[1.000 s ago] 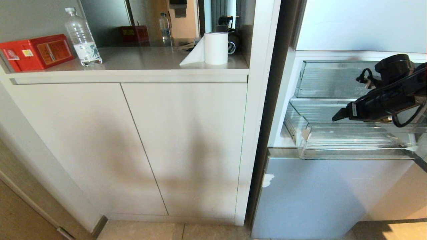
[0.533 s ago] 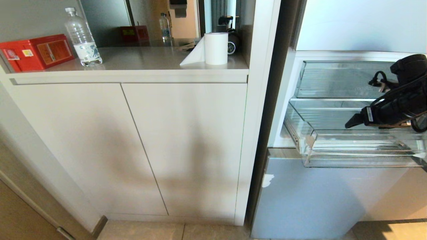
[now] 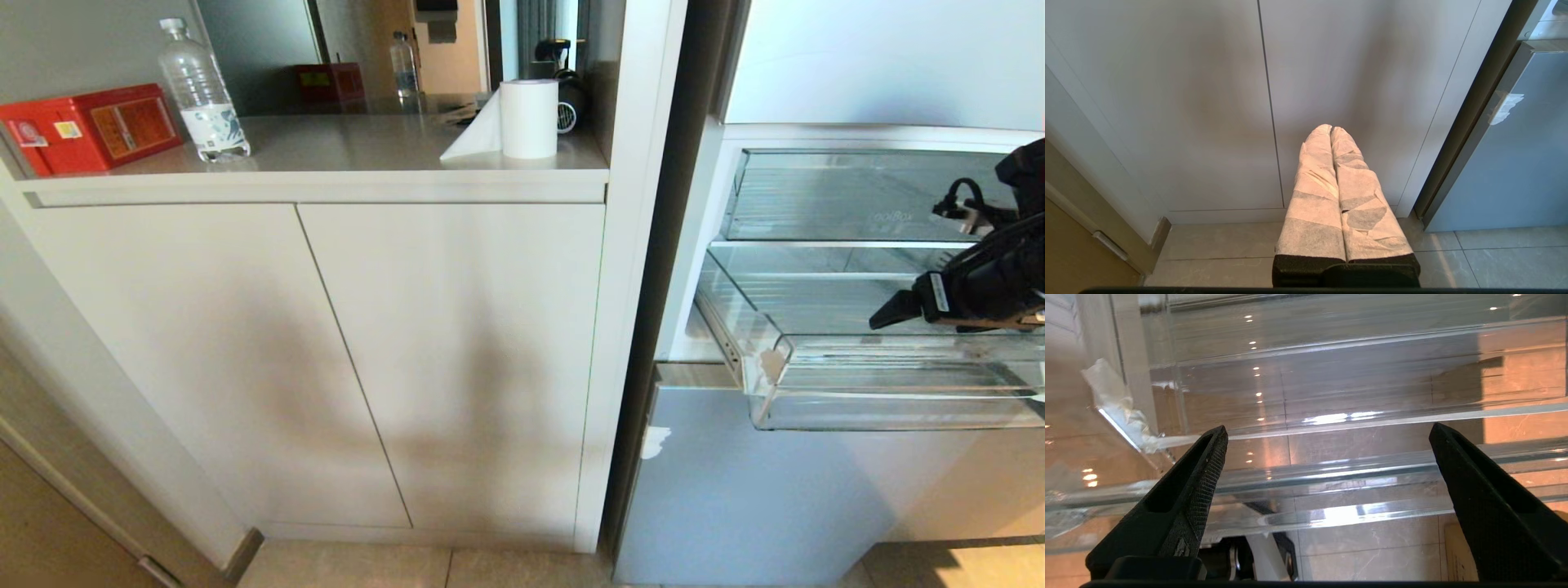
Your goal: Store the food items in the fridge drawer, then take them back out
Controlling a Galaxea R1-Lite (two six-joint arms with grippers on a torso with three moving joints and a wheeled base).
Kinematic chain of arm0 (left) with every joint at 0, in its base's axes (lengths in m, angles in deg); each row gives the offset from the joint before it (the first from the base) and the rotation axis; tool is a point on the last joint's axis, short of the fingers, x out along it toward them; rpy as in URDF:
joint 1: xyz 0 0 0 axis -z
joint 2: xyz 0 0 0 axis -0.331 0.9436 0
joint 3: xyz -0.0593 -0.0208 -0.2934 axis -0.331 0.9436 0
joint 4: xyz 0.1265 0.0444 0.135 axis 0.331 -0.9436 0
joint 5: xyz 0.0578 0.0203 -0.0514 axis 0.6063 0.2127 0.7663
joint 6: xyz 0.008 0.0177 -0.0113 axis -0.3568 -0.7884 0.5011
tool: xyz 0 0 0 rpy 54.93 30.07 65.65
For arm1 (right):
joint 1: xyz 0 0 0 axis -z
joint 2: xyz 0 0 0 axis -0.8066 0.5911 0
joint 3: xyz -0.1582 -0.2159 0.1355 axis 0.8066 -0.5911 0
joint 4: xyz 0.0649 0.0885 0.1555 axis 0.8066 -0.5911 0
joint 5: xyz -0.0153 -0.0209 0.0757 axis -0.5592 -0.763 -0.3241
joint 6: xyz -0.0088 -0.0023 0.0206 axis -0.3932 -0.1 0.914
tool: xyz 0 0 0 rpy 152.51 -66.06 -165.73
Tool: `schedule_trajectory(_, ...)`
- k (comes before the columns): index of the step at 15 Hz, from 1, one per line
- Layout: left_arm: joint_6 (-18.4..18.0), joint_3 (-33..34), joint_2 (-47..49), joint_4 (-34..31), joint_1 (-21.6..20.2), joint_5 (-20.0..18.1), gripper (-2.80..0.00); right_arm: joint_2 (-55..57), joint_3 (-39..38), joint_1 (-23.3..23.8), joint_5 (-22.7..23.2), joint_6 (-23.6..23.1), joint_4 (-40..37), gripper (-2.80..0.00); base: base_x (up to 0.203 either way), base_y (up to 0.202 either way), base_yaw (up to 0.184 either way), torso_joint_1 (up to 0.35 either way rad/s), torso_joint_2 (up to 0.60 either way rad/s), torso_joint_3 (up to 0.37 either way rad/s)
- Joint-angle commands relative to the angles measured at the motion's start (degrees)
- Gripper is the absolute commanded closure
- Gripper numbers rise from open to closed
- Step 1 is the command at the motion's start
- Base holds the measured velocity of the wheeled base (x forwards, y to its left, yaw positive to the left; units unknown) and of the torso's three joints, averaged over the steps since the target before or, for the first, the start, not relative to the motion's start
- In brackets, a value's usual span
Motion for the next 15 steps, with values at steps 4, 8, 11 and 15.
schedule_trajectory(4,0.0,0.1,0.0,0.0,0.0,0.0,0.00,-5.0,-6.0,1.3,1.1,-0.2,-0.4,-2.80,0.000,0.000,0.000,0.000,0.00,0.000)
schedule_trajectory(8,0.0,0.1,0.0,0.0,0.0,0.0,0.00,-5.6,-6.8,2.7,2.8,-0.2,-0.3,-2.80,0.000,0.000,0.000,0.000,0.00,0.000)
schedule_trajectory(11,0.0,0.1,0.0,0.0,0.0,0.0,0.00,-7.7,-9.4,4.0,3.7,-0.2,-0.2,-2.80,0.000,0.000,0.000,0.000,0.00,0.000)
schedule_trajectory(15,0.0,0.1,0.0,0.0,0.0,0.0,0.00,-8.7,-9.2,3.2,7.2,0.5,3.1,-2.80,0.000,0.000,0.000,0.000,0.00,0.000)
